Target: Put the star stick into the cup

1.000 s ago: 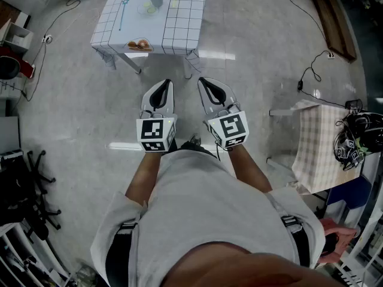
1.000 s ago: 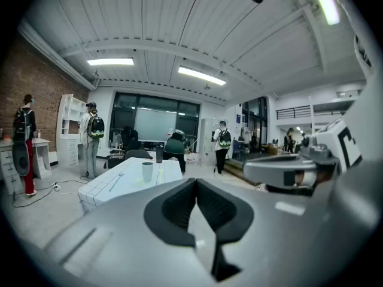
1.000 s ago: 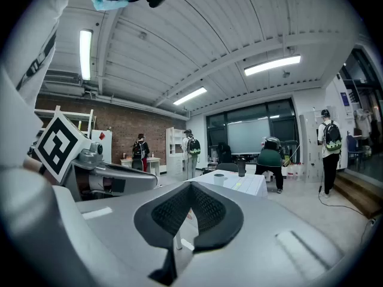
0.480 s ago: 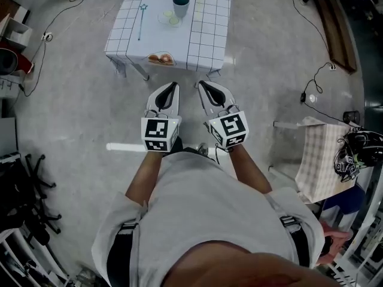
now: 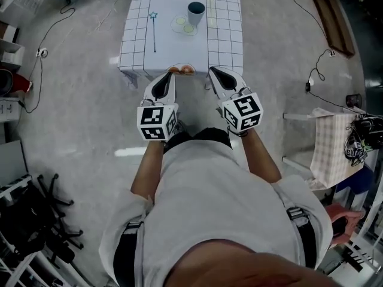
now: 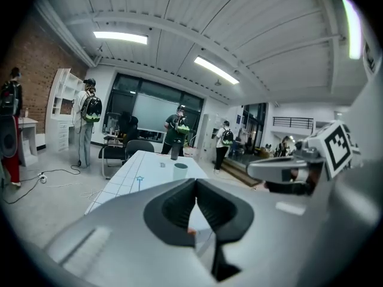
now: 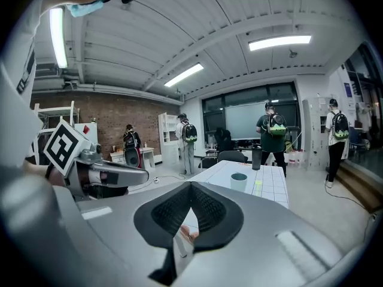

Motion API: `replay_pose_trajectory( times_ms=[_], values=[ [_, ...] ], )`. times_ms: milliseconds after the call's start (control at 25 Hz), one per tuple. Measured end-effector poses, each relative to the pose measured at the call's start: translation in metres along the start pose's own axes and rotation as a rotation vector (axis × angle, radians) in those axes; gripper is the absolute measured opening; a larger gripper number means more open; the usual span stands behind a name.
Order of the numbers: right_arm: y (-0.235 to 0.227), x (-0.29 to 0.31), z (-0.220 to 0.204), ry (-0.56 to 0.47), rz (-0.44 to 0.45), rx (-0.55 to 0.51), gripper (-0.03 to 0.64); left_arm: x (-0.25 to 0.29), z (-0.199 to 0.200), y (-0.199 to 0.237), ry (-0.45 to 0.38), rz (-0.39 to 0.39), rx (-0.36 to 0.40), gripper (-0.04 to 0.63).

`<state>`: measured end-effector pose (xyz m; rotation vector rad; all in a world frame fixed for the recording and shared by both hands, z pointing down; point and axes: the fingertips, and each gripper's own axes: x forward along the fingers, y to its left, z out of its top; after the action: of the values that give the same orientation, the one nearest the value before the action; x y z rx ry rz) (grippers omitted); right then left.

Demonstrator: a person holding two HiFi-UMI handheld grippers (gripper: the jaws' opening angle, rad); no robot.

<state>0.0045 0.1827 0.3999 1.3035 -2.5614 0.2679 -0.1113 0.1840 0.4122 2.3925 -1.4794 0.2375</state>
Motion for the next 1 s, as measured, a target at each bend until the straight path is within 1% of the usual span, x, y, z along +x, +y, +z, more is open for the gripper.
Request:
replay_pose_trajectory(
  times_ms=[160,320,480,640,760,880,1000],
  values=[
    [0.0,0.015,0.002,0.034,-0.025,0.002,0.0,0.012,0.003,0.018,0.024,-0.02,-0.014,0.003],
    [-0.017,0.025,0.004,0.057,-0.048,0.003,0.0,0.027,0.003,0.029,0.051,-0.021,-0.013,0.003],
    [-0.05,0.045,0.005,0.066,-0.072,0.01,0.0,0.05,0.003,0.048,0.071,-0.008,-0.01,0.003],
    [-0.093,0.074,0.01,0.082,-0.092,0.039,0.0,0.081,0.012,0.074,0.085,0.026,-0.002,0.003],
    [-0.119,0.099,0.012,0.104,-0.083,0.07,0.0,0.108,0.019,0.086,0.111,0.04,-0.003,0.003],
    [-0.143,0.127,0.015,0.117,-0.068,0.088,0.0,0.142,0.025,0.094,0.146,0.034,0.007,0.003],
    [-0.17,0.154,0.013,0.134,-0.072,0.106,0.0,0.174,0.024,0.101,0.183,0.033,0.008,0.003]
  ],
)
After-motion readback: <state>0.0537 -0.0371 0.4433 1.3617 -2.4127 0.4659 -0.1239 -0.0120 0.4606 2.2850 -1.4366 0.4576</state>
